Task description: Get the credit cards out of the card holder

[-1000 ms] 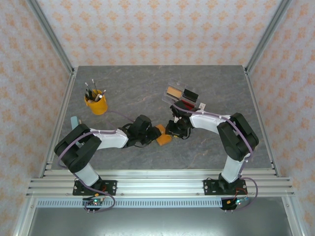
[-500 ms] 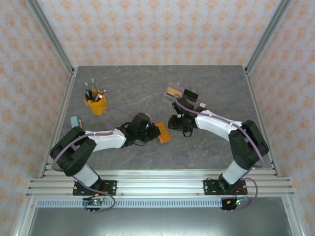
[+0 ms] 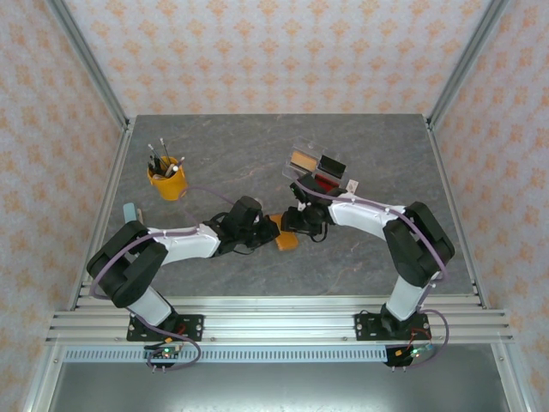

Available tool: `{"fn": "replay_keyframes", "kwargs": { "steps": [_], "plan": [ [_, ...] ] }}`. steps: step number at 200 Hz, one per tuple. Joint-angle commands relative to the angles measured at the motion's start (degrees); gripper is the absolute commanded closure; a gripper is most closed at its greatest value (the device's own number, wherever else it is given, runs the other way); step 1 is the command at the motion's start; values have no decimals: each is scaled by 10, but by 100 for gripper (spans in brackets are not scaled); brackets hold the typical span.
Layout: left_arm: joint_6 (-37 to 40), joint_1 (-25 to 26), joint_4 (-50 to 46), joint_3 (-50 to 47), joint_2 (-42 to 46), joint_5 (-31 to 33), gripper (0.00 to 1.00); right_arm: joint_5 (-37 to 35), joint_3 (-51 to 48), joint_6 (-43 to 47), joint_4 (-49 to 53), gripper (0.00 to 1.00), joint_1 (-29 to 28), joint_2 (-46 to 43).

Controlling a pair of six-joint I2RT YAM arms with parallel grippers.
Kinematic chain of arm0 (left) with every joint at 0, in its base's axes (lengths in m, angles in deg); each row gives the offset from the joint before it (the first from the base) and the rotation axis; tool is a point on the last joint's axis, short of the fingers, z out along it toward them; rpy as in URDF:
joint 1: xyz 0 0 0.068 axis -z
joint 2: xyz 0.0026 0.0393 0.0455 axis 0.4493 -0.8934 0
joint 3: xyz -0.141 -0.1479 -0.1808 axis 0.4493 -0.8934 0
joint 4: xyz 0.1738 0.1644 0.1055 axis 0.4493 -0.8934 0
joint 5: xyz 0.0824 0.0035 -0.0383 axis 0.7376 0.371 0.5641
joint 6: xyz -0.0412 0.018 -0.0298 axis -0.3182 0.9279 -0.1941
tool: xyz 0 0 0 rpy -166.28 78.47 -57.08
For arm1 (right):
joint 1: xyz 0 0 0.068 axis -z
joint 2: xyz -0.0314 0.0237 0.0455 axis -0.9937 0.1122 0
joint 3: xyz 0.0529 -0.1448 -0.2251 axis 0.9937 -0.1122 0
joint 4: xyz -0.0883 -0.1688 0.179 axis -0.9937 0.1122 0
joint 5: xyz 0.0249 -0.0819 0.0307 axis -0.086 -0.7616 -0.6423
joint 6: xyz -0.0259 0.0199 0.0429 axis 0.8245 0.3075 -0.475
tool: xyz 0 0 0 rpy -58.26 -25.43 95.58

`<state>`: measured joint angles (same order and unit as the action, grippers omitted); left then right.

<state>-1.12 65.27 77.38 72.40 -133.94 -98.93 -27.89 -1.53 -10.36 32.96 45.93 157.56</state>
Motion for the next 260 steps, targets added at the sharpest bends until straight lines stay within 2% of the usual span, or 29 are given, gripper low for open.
{"fn": "replay_keyframes", "kwargs": {
  "steps": [1,22,55,94,115,156,192,260],
  "plan": [
    [17,-2,1,13,8,-16,100,0,11,1,-6,49,-3,12],
    [15,-2,5,11,8,-17,100,10,5,-3,-15,45,-3,5],
    [18,-1,9,7,12,-16,100,11,1,-28,-19,45,5,2],
    [29,-2,26,-9,21,-10,100,71,-26,-71,-81,45,30,-1],
    [31,-1,26,-11,23,-8,100,78,-28,-72,-82,40,33,-5],
    [32,-1,24,-11,22,-4,100,84,-35,-70,-78,39,33,-5],
    [30,-1,24,-11,24,1,100,67,-37,-58,-52,46,33,-4],
    [40,-3,-23,-4,31,27,100,-53,-27,-29,36,60,33,-10]
  ]
}}
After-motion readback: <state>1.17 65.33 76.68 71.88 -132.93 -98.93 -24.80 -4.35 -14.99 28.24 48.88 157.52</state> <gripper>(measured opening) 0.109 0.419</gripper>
